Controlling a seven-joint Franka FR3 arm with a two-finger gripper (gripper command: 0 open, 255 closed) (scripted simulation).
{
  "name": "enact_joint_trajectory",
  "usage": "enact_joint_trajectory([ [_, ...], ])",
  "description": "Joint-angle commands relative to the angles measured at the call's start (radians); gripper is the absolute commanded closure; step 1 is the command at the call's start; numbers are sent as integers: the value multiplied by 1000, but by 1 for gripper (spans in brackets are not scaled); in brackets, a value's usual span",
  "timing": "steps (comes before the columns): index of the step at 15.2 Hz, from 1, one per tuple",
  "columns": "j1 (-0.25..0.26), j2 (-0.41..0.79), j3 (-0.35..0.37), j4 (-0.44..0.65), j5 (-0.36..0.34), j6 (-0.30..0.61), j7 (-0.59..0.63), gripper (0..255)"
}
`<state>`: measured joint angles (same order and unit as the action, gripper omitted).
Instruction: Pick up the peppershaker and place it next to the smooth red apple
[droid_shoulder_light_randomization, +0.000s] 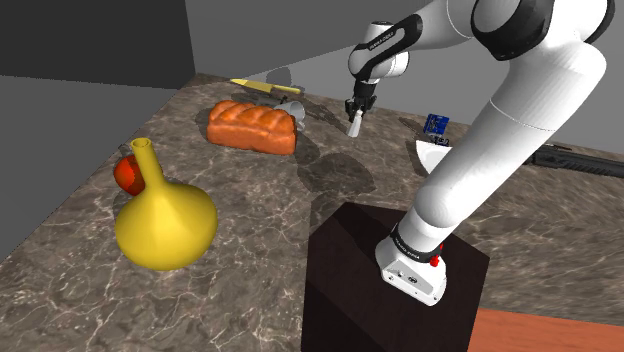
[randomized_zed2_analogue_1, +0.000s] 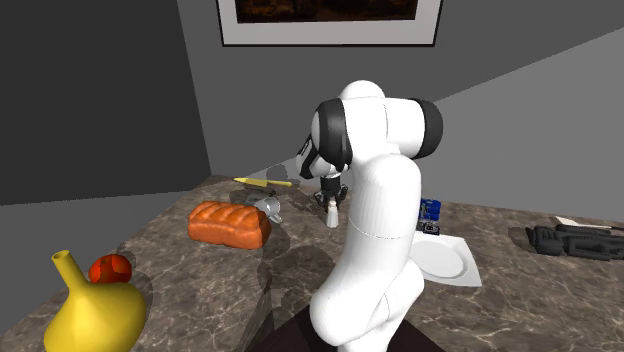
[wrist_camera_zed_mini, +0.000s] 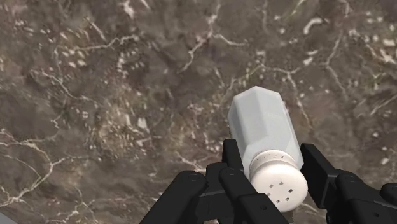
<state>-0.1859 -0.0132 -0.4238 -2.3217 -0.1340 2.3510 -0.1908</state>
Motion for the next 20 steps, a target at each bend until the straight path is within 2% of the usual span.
enact_joint_trajectory([
  [1,0,0,0,0,0,0,0,255],
  [8,0,0,0,0,0,0,0,255],
  [20,3,-94,10,77,-30,-167,13,255],
])
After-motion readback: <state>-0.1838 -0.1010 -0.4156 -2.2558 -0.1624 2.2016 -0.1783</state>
